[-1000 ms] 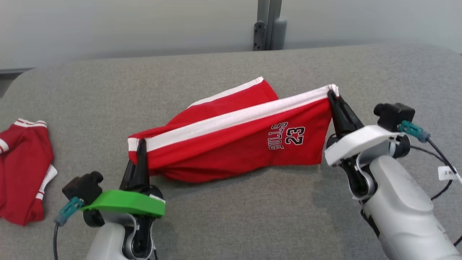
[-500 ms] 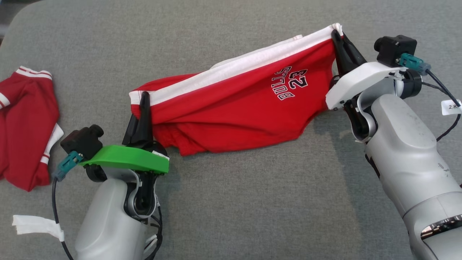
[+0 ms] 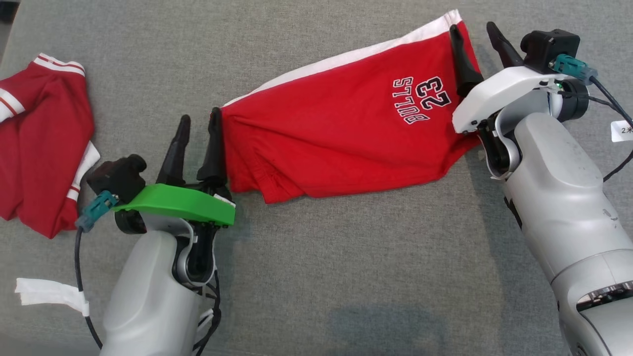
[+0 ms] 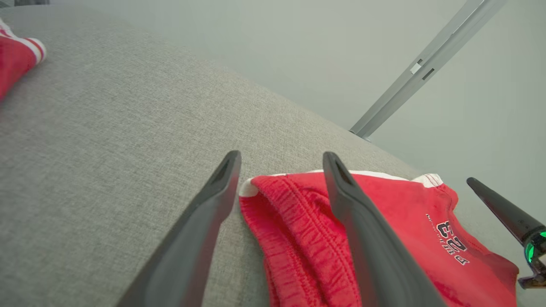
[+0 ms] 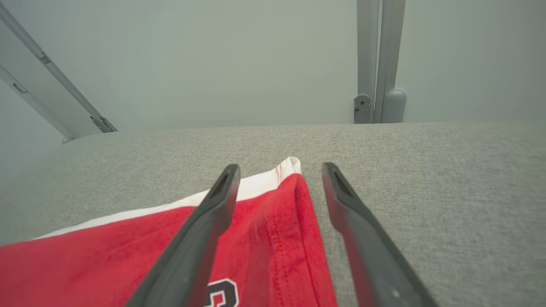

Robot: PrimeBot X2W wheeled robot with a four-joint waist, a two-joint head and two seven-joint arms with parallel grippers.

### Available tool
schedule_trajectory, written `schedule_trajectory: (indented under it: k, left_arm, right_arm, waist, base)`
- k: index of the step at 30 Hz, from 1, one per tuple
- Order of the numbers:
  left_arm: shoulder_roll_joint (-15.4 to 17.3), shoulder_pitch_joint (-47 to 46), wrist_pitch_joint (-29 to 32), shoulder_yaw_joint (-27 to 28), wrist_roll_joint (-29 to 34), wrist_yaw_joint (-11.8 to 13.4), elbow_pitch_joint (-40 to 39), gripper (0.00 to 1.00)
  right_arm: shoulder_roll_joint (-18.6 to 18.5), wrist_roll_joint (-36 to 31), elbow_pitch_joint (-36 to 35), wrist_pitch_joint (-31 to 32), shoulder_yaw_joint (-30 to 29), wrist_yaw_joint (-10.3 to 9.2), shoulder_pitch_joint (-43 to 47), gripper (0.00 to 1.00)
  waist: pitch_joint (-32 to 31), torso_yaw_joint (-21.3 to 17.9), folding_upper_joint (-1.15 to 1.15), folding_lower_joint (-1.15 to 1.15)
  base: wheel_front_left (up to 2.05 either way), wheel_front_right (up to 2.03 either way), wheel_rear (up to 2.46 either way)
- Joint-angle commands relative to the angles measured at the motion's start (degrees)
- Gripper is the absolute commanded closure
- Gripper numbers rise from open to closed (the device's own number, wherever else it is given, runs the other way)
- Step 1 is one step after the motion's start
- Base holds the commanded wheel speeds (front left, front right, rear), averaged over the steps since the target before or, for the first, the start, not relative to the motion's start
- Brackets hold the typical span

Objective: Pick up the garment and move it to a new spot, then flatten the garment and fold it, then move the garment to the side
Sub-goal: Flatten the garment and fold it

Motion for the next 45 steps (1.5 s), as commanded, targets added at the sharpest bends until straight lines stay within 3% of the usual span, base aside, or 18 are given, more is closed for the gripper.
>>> schedule_trajectory:
  k: [1,9,17,18,19,20,31,39,45]
  left_arm:
    - [0.34,0.50,-0.01,0.98,1.62,0.16,-0.05,0.00]
    - [0.33,4.37,-0.01,4.67,5.64,0.70,-0.96,0.00]
    - [0.34,6.90,-0.02,5.38,8.13,1.45,-1.05,0.00]
    - [0.34,7.05,-0.02,5.45,8.18,1.44,-0.96,0.00]
    - [0.34,7.23,-0.02,5.49,8.44,1.57,-0.81,0.00]
    - [0.34,7.40,-0.02,5.44,8.89,1.60,-0.77,0.00]
    - [0.31,11.47,-0.02,7.38,12.55,2.34,0.27,0.00]
    - [0.34,15.46,-0.01,9.21,14.28,2.58,0.23,0.00]
    - [0.34,17.41,-0.02,9.20,13.75,2.77,0.14,0.00]
  right_arm:
    - [-0.20,-0.65,-0.85,-0.17,-0.46,-0.10,1.70,0.00]
    - [0.08,0.09,-1.45,-0.17,1.49,-0.09,8.60,0.00]
    - [0.46,1.43,7.85,2.10,6.73,-0.10,10.45,0.00]
    - [0.63,1.92,8.56,2.18,6.96,-0.10,10.42,0.33]
    - [0.82,2.31,9.23,2.07,7.22,-0.10,10.27,0.84]
    - [0.94,2.59,9.48,1.76,7.40,-0.10,10.12,1.00]
    - [0.42,8.69,3.68,-0.17,2.22,-0.10,15.36,1.00]
    - [-0.24,9.05,-3.52,-0.18,-2.66,-0.10,22.74,1.00]
    - [-0.55,7.25,-7.61,-0.17,-3.04,-0.10,25.20,1.00]
  waist:
    - [-0.72,-0.62,0.00,0.00]
    - [-3.72,-2.48,0.00,0.00]
    - [-5.65,-3.13,0.00,0.00]
    - [-5.83,-3.17,0.00,0.00]
    - [-6.12,-3.24,0.00,0.00]
    - [-6.38,-3.32,0.00,0.00]
    - [-11.98,-6.89,0.00,0.00]
    - [-15.32,-10.21,0.00,0.00]
    - [-16.69,-11.22,0.00,0.00]
  base:
    - [0.00,0.00,0.00]
    - [0.00,0.00,0.00]
    - [0.00,0.00,0.00]
    - [0.00,0.00,0.00]
    - [0.00,0.00,0.00]
    - [0.00,0.00,0.00]
    - [0.00,0.00,0.00]
    - [0.00,0.00,0.00]
    - [0.00,0.00,0.00]
